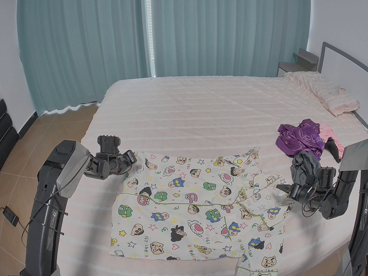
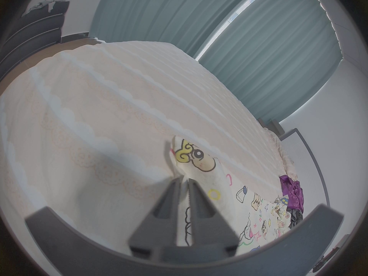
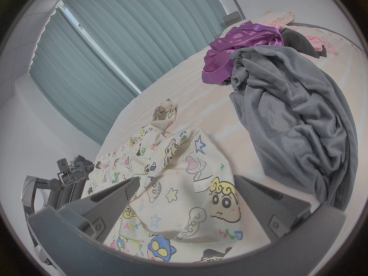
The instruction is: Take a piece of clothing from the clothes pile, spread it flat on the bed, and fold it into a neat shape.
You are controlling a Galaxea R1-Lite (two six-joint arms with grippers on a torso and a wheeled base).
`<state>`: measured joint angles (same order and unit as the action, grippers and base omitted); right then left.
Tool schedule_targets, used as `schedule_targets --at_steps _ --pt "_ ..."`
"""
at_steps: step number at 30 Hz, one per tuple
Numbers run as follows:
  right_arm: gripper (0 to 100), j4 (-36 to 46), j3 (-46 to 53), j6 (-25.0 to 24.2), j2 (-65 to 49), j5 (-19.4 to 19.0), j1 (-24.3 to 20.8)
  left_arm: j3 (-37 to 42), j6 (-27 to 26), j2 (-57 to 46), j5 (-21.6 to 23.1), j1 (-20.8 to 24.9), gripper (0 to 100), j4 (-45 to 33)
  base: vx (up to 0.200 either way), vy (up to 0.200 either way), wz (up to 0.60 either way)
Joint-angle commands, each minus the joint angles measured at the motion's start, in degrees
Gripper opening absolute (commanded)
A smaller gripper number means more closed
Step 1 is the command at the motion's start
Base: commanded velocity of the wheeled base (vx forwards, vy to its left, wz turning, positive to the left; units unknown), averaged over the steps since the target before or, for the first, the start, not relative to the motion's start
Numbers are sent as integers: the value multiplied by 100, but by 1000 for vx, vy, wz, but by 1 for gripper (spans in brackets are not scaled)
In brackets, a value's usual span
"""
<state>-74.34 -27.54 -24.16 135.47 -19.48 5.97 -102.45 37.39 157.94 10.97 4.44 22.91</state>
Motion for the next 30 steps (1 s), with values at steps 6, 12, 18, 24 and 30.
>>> schedule_targets --at_steps 6,12,18,24,30 --pt "100 -2 3 -1 5 -3 9 -117 -12 -18 -157 -171 0 -5 0 0 0" --pt "100 -2 -6 -1 5 -3 9 -152 -127 -9 -297 -250 0 -164 0 0 0" --pt "100 -2 -6 -1 5 -3 9 -205 -232 17 -473 -259 0 -172 0 0 0" --pt "100 -2 -15 -1 5 -3 9 -451 -232 53 -605 -312 0 -410 0 0 0" --pt "100 -2 -41 -1 5 -3 18 -469 -223 53 -605 -329 100 -489 0 0 0"
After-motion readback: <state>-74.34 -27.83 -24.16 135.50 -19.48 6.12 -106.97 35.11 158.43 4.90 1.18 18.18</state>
